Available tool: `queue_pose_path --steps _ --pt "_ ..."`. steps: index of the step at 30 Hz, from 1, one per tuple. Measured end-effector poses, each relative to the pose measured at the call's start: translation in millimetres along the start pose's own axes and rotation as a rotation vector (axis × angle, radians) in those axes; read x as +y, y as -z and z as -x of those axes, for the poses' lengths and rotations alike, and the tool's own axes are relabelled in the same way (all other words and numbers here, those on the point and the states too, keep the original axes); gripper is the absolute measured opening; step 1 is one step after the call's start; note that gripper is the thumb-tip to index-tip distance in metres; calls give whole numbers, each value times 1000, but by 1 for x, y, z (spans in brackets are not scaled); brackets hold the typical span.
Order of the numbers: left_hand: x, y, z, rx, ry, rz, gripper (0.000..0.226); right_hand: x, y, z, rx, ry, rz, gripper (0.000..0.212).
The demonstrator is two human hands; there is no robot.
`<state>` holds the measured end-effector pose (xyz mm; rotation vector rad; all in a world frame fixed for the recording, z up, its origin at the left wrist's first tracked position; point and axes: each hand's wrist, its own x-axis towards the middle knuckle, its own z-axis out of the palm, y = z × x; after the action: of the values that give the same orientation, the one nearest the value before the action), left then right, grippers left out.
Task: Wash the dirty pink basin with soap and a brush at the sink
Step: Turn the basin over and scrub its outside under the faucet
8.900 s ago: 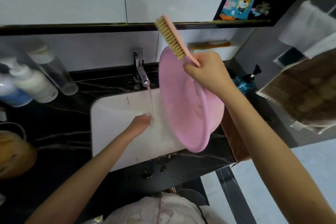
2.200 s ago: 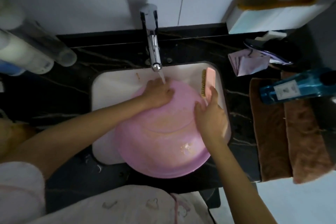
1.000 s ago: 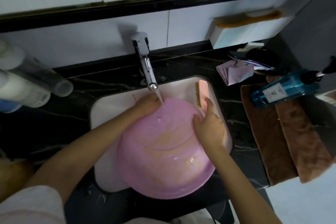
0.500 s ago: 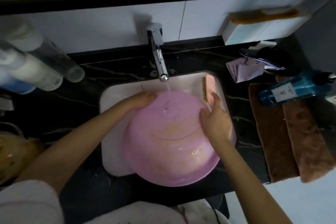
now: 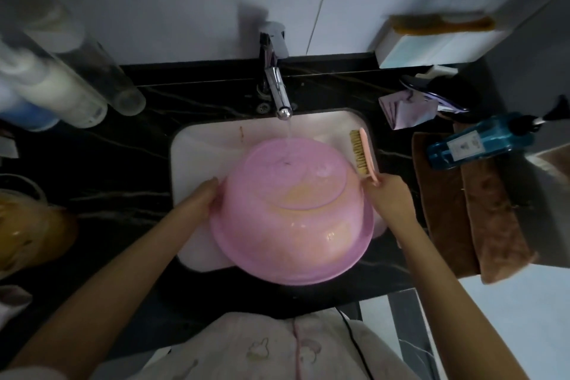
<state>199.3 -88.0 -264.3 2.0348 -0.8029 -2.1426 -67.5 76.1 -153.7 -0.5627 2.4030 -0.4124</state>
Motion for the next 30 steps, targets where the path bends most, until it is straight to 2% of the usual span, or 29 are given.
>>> queue_pose_path --steps 6,11,14,19,24,27,30 --pt "-34 6 -1 140 -71 -9 45 0 15 16 -17 110 62 23" --pt "-44 -6 14 194 -93 41 42 -2 36 30 130 162 29 26" --pt "-45 -24 24 240 -131 61 41 -10 46 36 196 221 31 21" --pt "-47 -57 36 210 -133 171 37 -33 59 41 295 415 299 21" --pt "-50 -80 44 224 -209 148 36 -63 54 48 375 439 582 22" --pt "-50 -92 52 198 -247 175 36 -76 44 43 338 467 689 22" --pt "-49 -100 58 196 -300 198 36 -81 25 34 270 494 733 34"
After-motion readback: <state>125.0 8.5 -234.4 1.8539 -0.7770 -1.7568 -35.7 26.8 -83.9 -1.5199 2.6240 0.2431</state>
